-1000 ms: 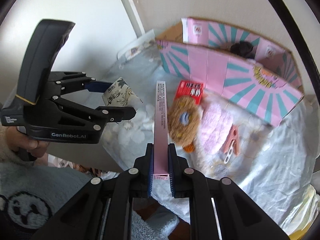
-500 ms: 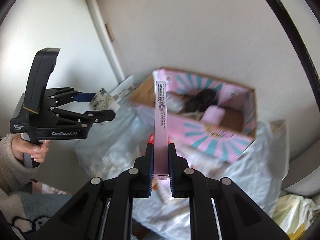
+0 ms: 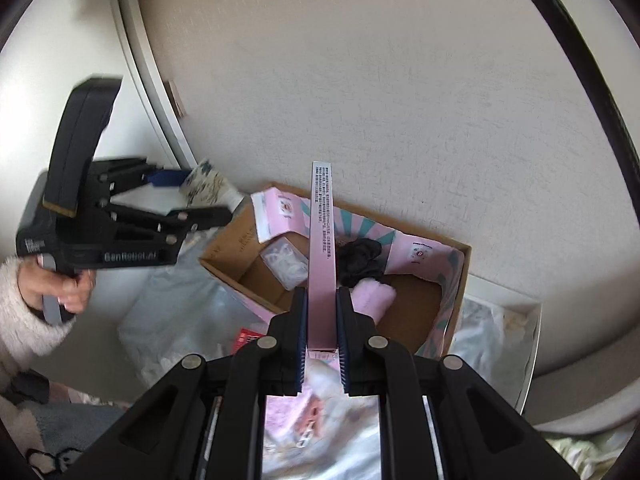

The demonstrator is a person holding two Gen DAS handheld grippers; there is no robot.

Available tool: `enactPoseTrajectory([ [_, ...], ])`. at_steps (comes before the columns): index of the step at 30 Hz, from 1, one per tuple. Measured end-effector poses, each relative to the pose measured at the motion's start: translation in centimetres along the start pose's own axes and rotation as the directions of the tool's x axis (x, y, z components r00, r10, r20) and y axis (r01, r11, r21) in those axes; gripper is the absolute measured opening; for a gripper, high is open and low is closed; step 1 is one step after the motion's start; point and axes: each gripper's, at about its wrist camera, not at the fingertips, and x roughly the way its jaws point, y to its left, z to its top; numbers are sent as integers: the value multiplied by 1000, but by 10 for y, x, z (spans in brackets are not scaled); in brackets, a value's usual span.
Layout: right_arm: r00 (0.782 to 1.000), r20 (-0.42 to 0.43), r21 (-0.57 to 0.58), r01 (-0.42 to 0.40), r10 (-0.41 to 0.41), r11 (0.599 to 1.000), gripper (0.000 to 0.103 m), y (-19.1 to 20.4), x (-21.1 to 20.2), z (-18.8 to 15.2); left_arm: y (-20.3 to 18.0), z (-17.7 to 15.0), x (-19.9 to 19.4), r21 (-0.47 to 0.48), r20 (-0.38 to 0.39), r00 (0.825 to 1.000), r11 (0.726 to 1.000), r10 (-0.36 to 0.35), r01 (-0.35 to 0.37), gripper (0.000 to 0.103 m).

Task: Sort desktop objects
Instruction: 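Lift the tissue pack and pink box up over the cardboard box with both tools, then open both tools to release the tissue pack and pink box into the box, then move both tools back down toward the red milk carton and brown plush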

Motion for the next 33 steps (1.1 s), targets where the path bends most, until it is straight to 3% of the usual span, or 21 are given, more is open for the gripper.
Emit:
enactPoseTrajectory([
  [7, 992, -115, -36, -56, 52, 998, 12, -20, 56, 23, 1, 19, 54, 29, -89, 996, 1000, 9, -7, 60],
  [17, 973, -208, -20, -104, 97, 994, 13, -32, 112, 18, 11, 12, 103, -7, -163, 986, 1000, -29, 28, 60],
  [18, 972, -212, -24, -108, 100, 994, 13, -32, 114, 19, 13, 11, 105, -11, -170, 984, 999, -45, 44, 62],
  [19, 971, -214, -27, -114, 105, 993, 13, -31, 114, 20, 14, 11, 109, -12, -194, 978, 997, -75, 74, 75],
  [20, 971, -216, -24, -108, 101, 994, 23, -31, 114, 22, 14, 11, 110, -7, -211, 974, 996, -86, 87, 96],
  [21, 972, -220, -19, -89, 83, 996, 32, -32, 114, 24, 13, 11, 110, 11, -211, 975, 998, -65, 69, 103],
  [22, 973, -223, -13, -63, 59, 998, 53, -33, 113, 26, 11, 10, 107, 33, -196, 980, 999, -30, 37, 103],
  [23, 977, -210, -8, -51, 48, 999, 62, -35, 110, 27, 8, 7, 101, 59, -181, 983, 998, 3, 8, 103],
  [27, 983, -170, 22, -61, 64, 998, 71, -39, 98, 31, 2, 5, 90, 137, -147, 986, 989, 82, -62, 103],
  [33, 985, -166, 48, -38, 45, 998, 71, -44, 94, 34, 0, 1, 79, 151, -119, 988, 985, 100, -81, 103],
])
